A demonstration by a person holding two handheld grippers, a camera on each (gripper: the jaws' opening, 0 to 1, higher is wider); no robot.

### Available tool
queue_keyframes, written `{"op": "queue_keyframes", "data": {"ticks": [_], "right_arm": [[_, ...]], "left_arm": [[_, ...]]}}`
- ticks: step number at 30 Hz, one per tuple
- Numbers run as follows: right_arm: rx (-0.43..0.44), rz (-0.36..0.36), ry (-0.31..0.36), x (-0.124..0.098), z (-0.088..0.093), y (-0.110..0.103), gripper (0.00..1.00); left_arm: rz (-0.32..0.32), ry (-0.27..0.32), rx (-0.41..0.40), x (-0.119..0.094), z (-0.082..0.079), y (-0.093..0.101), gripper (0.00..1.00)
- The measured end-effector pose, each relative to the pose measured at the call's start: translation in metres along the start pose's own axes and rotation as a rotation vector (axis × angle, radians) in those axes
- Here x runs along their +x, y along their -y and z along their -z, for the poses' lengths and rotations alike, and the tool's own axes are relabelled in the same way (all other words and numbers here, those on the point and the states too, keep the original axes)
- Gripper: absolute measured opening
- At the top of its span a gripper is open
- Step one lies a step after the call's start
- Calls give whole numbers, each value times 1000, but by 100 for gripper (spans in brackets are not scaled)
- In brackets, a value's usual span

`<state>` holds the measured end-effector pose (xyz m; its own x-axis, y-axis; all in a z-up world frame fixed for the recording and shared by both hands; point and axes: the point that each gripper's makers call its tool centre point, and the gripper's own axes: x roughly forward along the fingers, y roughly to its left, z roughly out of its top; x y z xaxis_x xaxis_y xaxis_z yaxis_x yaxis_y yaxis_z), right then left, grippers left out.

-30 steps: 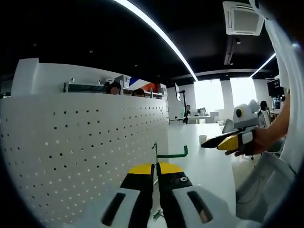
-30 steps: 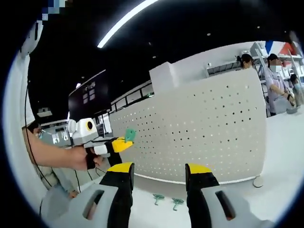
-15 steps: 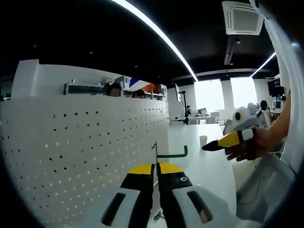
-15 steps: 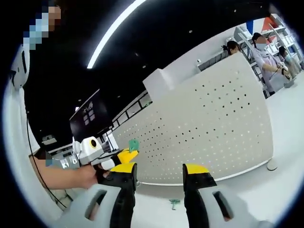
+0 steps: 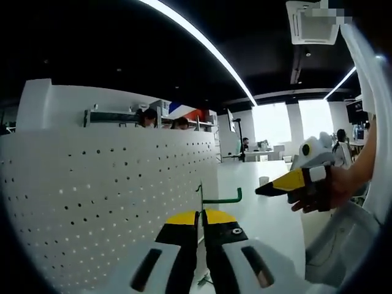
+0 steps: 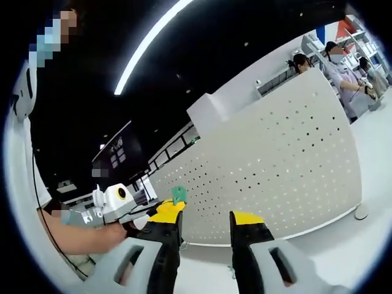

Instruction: Insert the hook assembly into the mounting plate slot until the hook locks in place.

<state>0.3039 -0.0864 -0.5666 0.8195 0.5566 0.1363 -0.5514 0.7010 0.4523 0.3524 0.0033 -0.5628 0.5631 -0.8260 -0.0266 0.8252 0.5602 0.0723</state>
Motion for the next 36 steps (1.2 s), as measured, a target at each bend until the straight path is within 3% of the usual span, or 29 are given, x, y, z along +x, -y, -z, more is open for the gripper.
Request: {"op": "queue_keyframes", "data": {"ticks": [18,36], "right_arm": [[44,-81,7,25,3,-30,25],[63,-120,10,41,2,-43,17]], "left_arm": [[-17,21,-31,-2,-2,7,2],[-11,37,-39,0,-8,12,2]]}}
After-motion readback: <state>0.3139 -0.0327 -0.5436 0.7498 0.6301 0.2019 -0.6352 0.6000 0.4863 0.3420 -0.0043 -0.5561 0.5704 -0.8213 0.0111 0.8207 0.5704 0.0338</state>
